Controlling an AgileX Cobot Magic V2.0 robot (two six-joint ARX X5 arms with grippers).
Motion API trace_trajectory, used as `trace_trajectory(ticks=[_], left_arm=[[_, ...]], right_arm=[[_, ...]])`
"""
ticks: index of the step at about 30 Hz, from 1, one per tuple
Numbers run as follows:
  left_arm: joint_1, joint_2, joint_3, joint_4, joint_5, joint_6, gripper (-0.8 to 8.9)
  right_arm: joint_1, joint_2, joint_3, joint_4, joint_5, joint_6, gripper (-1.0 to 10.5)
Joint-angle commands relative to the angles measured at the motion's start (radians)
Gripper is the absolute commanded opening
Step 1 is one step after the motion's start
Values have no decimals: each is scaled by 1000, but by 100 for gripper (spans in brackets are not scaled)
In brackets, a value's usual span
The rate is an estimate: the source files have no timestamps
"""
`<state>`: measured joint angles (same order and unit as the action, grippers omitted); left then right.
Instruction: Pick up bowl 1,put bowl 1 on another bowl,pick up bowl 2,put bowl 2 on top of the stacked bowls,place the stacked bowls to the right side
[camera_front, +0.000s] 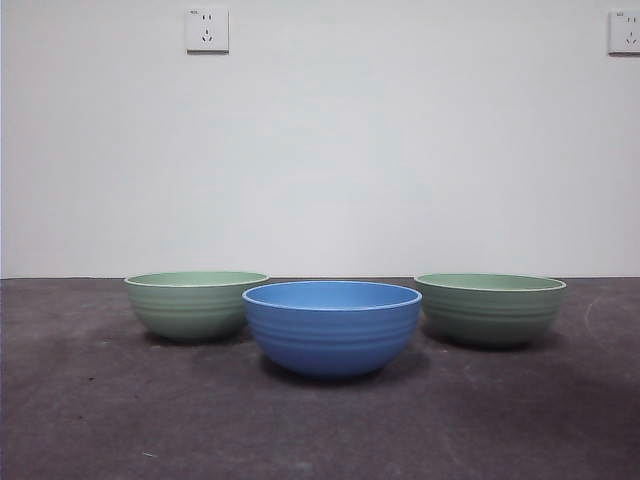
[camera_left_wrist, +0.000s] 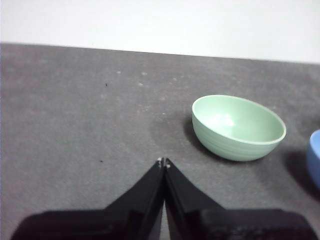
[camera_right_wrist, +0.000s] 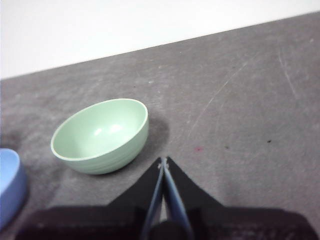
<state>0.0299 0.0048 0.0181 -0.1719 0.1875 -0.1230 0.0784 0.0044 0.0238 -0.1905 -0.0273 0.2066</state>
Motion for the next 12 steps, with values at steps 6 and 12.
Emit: trace_trajectory(ticks=[6,12], left_arm=[[2,-3,2,51,99,-175,-7],[2,2,83,1,134,-256,-7]], right_arm=[[1,-3,24,4,-84,198,-9],[1,26,128,2,-106,197,-11]])
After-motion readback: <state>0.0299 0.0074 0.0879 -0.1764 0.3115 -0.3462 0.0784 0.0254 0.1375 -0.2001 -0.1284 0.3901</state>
